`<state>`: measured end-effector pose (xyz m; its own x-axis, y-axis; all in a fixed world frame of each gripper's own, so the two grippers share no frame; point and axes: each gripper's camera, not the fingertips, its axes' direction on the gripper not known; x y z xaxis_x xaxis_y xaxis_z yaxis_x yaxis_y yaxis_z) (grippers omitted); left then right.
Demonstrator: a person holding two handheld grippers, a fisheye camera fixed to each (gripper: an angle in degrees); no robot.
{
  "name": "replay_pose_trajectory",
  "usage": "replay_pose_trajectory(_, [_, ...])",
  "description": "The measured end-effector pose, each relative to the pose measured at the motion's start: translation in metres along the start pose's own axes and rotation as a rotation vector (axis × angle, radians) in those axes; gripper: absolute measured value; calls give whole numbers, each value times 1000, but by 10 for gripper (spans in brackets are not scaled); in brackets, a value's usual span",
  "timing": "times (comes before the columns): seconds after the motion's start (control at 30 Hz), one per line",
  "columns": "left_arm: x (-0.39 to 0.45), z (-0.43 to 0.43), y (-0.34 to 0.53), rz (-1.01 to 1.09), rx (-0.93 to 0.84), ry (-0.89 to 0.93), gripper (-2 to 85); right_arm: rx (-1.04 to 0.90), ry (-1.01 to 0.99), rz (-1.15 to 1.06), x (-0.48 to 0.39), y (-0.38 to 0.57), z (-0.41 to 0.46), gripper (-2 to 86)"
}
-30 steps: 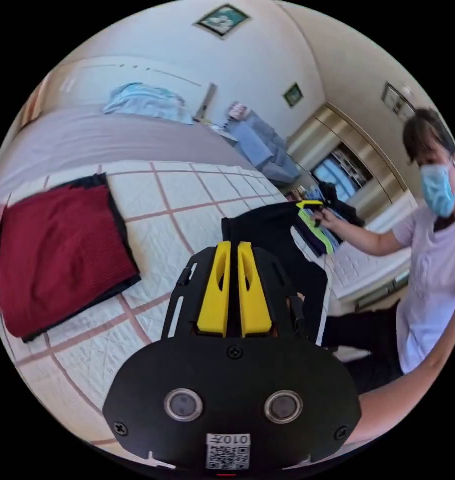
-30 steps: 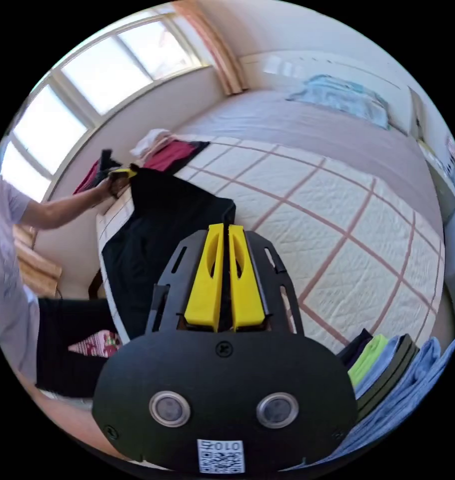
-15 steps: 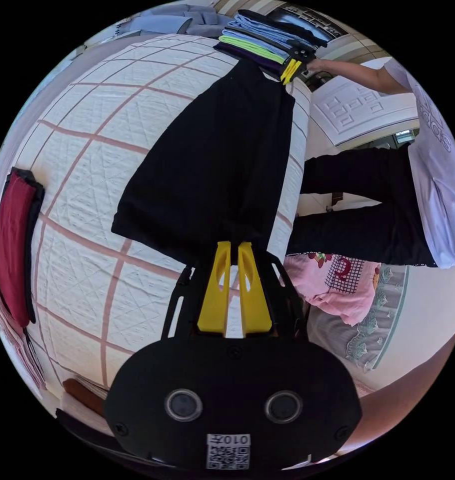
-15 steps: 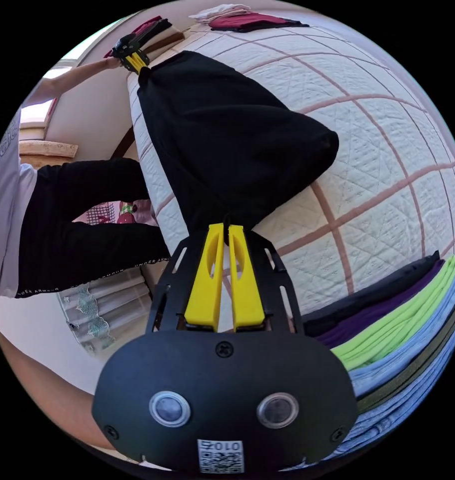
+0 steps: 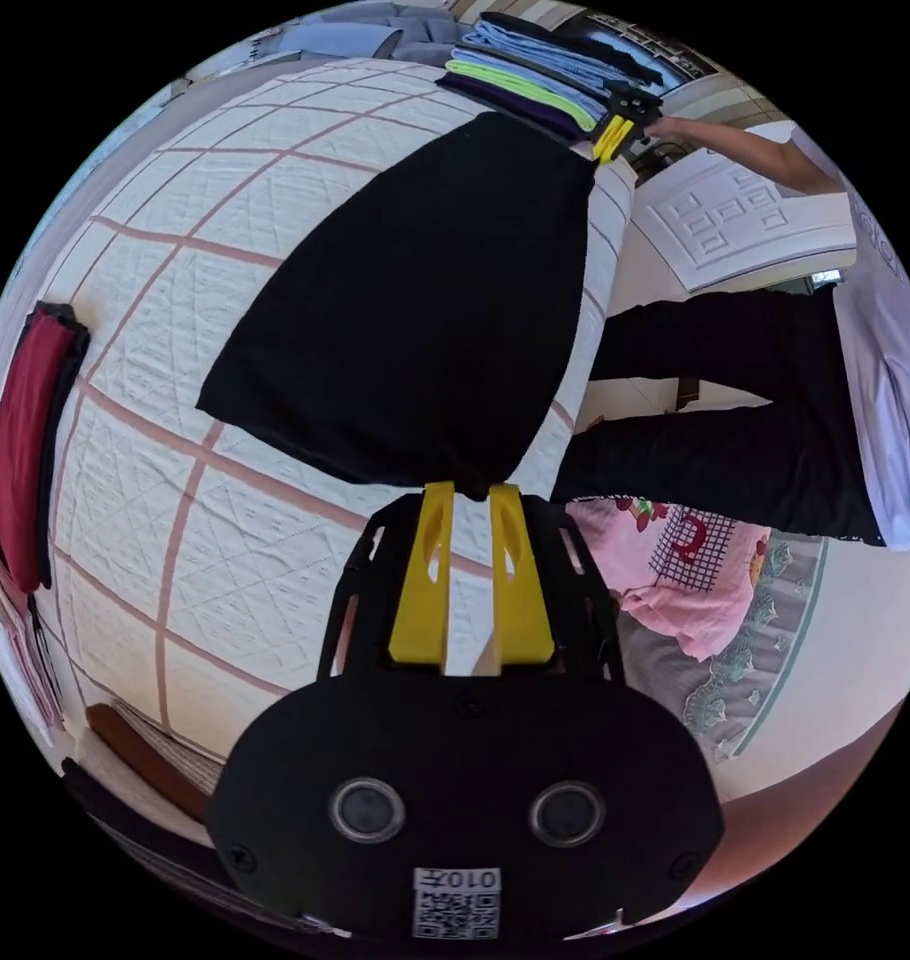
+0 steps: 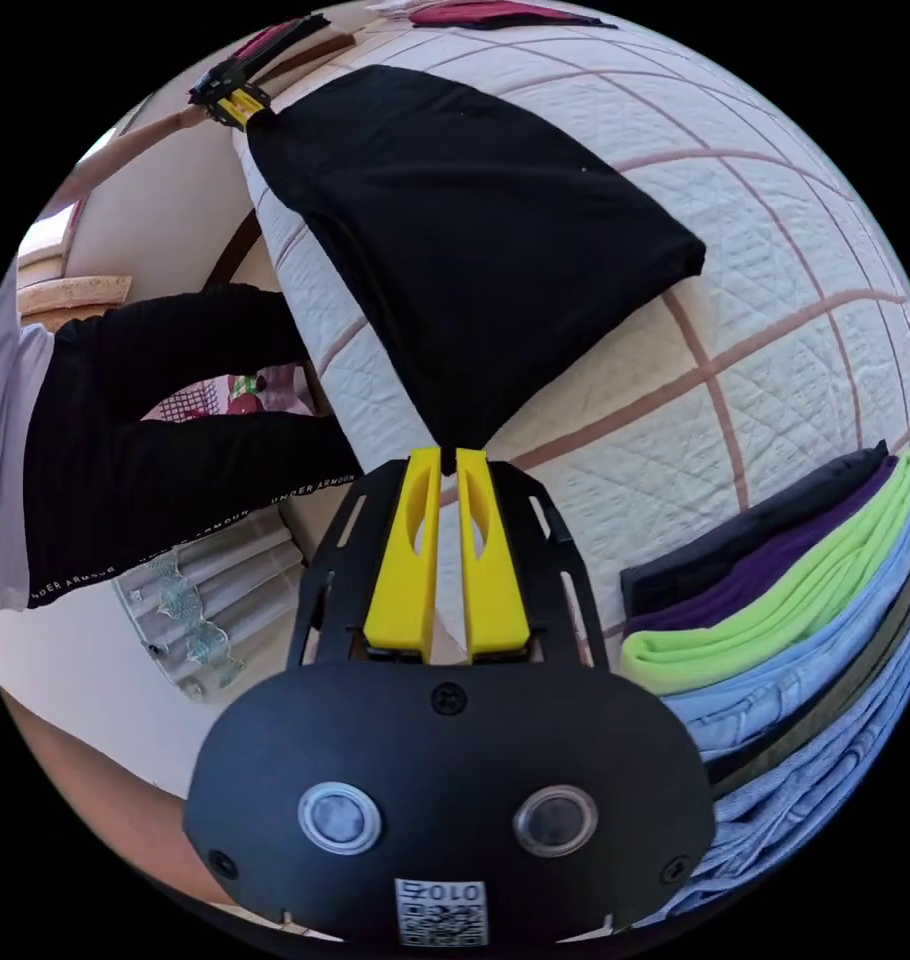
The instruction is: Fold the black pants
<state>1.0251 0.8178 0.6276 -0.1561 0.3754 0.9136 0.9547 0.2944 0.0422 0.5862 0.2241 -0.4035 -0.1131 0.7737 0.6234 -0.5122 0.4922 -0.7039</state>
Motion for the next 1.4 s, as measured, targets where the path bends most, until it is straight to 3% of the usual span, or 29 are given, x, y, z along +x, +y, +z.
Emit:
replay_pose_trajectory(0.13, [14,24,21,-50,-85,35,66,-39,-42,107,-2,16,18,21])
replay_pose_trajectory(0.2, [14,22,39,-154,-25,57,71,75,41,232,-4,31,2,25])
replay_pose_trajectory(0.37, [-24,-5,85,-697,355,39,80,504,252,556,16,27,-50,52])
replay_pose_trajectory(0.57, [-92,17,73,-1040,633,183,100,580,-138,775,102,-14,-23,79])
replay_pose_trajectory(0.7, [-114,40,53,-1064,560,222,100,587,-338,862,129,-16,11,82])
replay_pose_trajectory(0.97, [-124,84,22,-1025,464,363,34,568,-404,897,145,-16,35,42])
replay_pose_trajectory(1.13, [-111,98,23,-1040,551,351,8,647,-336,932,152,4,27,35])
replay_pose_trajectory(1.27, [-99,119,26,-1108,623,355,5,509,-158,870,157,-10,39,34])
replay_pose_trajectory(1.4, [-87,141,21,-1141,642,371,9,524,-126,830,161,-13,47,39])
